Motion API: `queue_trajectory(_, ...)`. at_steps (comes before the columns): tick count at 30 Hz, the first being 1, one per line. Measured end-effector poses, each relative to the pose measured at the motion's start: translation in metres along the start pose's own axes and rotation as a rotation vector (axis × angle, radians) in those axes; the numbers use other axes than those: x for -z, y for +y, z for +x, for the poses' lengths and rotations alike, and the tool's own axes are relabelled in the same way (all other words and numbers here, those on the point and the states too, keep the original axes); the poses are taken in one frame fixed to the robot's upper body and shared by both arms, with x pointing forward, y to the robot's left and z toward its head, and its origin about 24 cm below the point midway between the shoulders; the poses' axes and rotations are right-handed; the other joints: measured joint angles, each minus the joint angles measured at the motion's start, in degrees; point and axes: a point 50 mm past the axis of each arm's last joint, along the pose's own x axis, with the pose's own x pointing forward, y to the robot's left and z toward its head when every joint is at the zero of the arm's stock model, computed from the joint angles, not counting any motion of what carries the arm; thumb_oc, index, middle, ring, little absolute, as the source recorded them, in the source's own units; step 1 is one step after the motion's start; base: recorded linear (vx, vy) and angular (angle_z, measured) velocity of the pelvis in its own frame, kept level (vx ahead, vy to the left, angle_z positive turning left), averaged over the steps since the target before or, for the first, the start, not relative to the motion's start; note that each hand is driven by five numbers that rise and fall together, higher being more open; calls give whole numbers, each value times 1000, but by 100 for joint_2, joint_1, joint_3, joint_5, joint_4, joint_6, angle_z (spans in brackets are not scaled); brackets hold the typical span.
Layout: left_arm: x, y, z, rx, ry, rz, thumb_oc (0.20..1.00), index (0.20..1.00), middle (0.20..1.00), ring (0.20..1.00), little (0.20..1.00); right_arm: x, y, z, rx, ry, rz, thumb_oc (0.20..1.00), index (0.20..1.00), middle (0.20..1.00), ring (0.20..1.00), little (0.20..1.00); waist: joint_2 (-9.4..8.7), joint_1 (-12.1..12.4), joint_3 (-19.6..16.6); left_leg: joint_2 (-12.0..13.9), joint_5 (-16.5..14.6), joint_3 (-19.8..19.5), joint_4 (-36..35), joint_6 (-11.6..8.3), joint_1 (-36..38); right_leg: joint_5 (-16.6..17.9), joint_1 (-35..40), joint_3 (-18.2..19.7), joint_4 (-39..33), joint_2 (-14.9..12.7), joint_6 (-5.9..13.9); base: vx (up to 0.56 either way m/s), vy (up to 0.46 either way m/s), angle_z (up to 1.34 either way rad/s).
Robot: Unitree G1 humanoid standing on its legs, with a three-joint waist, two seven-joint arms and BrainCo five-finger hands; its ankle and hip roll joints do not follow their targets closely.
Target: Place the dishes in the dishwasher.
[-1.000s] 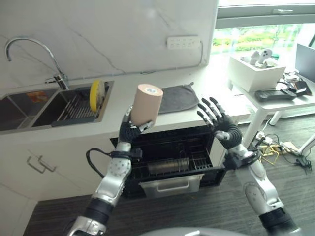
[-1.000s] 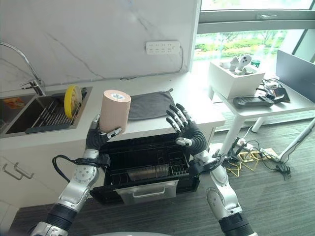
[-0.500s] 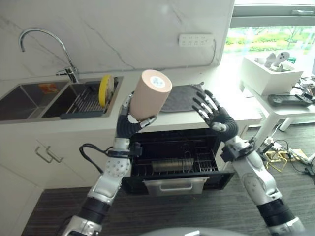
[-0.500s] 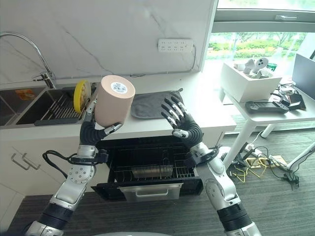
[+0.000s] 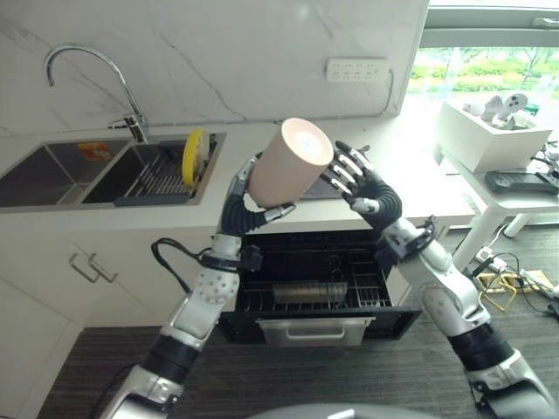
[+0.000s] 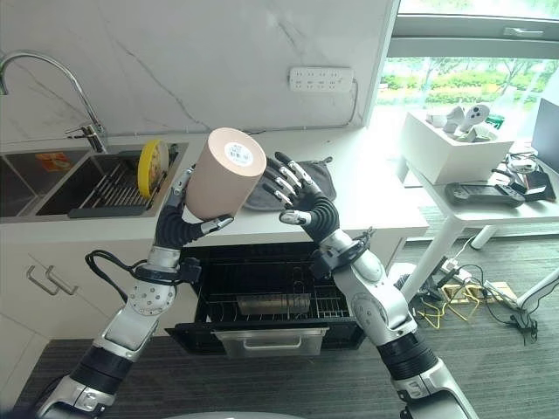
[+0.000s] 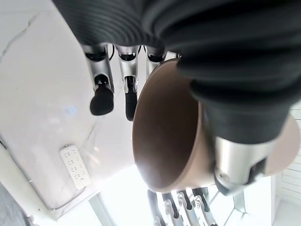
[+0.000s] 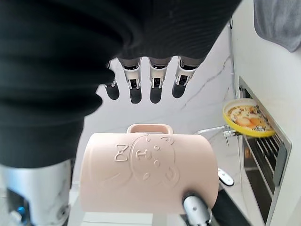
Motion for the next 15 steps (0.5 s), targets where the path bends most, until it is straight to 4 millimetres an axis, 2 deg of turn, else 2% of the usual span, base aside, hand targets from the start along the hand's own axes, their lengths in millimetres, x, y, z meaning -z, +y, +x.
queue_trajectory(7,-1,-16,0,79,8,-17,200,200,200,200,200,-6,5,14,4,-1,-52,1000,1000,1000,1000,1000,0,2,0,-1,2,-4,-1,-2,2,0,2,3,0,1,0,-7,1,0)
queue_trajectory(15,-3,-19,7,120,4,-17,200,200,200,200,200,-13,7,24,30,-1,-164,1000,1000,1000,1000,1000,-3,4,-2,-15,11,-8,1,-10,-2,1,0,6,29,-1,-1,-12,1,0)
